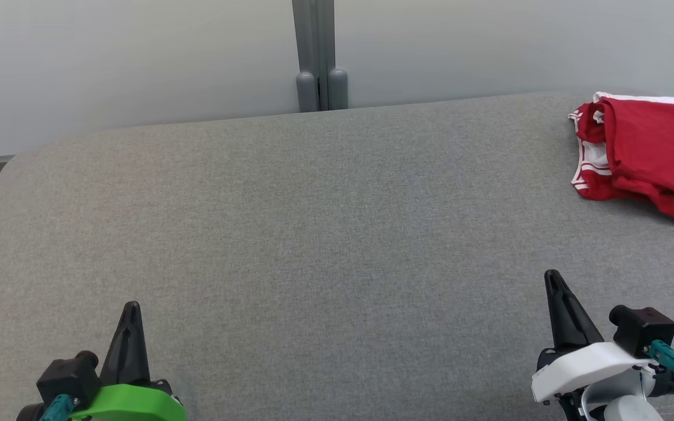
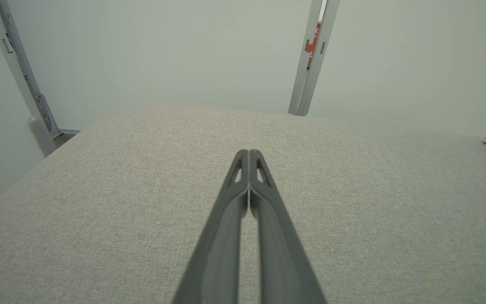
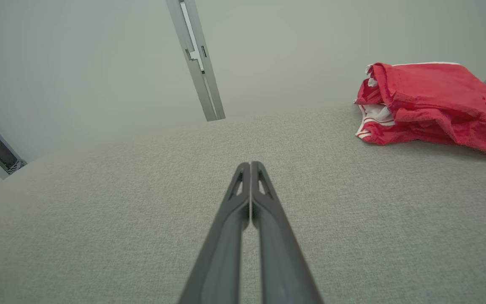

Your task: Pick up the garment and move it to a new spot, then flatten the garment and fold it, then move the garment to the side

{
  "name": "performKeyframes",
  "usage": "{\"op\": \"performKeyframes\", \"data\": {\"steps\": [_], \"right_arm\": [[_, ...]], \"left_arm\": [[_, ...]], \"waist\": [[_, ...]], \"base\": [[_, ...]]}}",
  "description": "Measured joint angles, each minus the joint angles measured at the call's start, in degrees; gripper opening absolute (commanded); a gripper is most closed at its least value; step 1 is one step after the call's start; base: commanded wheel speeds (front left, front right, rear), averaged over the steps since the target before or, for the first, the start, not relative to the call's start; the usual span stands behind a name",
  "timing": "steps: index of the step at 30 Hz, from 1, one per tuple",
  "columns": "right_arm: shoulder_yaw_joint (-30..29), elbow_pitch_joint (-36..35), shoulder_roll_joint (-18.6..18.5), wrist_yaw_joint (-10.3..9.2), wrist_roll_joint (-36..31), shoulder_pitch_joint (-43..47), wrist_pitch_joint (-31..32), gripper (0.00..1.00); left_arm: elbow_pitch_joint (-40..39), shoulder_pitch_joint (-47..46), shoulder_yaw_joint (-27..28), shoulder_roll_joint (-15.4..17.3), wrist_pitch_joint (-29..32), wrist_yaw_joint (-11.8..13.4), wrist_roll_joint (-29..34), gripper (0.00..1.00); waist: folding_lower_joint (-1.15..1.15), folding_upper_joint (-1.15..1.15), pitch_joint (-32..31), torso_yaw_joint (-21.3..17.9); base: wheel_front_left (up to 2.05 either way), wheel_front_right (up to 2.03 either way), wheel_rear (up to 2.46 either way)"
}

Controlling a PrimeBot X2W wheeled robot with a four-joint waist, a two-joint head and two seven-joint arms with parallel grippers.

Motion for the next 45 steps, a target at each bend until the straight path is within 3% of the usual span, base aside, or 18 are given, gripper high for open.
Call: {"op": "performKeyframes", "data": {"steps": [21,45], "right_arm": [[-2.52,0.21,0.89,0.0,21.19,-0.71,5.52,0.0],[-4.72,0.37,1.45,-0.01,39.04,-2.03,10.12,0.0]], "left_arm": [[1.03,-1.27,2.86,-1.47,5.24,-2.32,-20.68,0.0],[1.86,-3.46,5.52,-2.72,9.84,-4.19,-38.0,0.0]], "waist": [[0.0,0.0,0.03,-0.13],[0.0,0.0,0.06,-0.26]], "base": [[0.0,0.0,0.0],[0.0,0.0,0.0]]}}
